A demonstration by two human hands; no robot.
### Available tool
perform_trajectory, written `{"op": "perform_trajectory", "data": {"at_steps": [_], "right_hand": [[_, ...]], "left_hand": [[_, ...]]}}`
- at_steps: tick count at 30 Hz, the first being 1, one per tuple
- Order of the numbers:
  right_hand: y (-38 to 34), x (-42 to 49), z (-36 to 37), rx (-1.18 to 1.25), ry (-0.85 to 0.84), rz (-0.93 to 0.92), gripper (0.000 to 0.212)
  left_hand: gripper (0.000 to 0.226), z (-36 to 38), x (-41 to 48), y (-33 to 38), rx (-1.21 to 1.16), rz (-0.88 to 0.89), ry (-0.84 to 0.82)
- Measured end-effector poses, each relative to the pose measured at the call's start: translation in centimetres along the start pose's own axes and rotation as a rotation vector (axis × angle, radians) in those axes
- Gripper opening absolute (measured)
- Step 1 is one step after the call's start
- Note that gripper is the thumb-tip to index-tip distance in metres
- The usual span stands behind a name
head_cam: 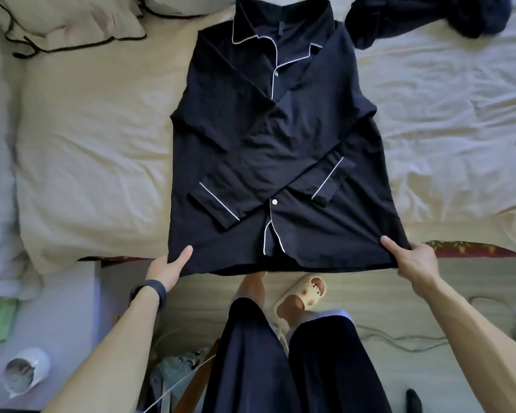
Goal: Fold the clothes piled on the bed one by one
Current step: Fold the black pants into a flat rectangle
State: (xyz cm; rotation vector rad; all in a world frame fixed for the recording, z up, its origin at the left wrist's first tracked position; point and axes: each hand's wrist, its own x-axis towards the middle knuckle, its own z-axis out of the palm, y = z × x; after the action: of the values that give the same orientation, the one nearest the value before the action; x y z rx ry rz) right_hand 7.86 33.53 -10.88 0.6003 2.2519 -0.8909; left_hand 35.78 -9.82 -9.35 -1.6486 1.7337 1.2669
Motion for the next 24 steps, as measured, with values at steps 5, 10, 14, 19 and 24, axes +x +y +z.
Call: {"op": "perform_trajectory", "data": {"at_steps": [5, 10, 14, 19, 24], "right_hand": [[1.9, -1.0, 0.2, 0.144, -0.072, 0.044, 0.023], [1.4, -2.9, -1.1, 0.171, -0.005, 0.056, 0.02], [-0.6, -5.5, -2.7, 0.194, -0.002, 0.037, 0.02], [-3.4, -9.5, -5.6, 0.277, 0.049, -0.004, 0.015], [-3.9, -12.2, -7.5, 0.306, 0.062, 0.023, 0.016]], "left_hand": [[0.03, 0.3, -0.3, -1.6, -0.459, -0.109, -0.013], [0.016, -0.7, -2.2, -1.8, -0.319, -0.092, -0.011], [0.026, -2.3, -4.7, -0.4, -0.209, -0.019, 0.048], [0.019, -4.6, -8.6, 1.9, -0.19, 0.06, 0.183], [0.013, -5.3, -11.8, 2.0, -0.21, 0.065, 0.198]]}}
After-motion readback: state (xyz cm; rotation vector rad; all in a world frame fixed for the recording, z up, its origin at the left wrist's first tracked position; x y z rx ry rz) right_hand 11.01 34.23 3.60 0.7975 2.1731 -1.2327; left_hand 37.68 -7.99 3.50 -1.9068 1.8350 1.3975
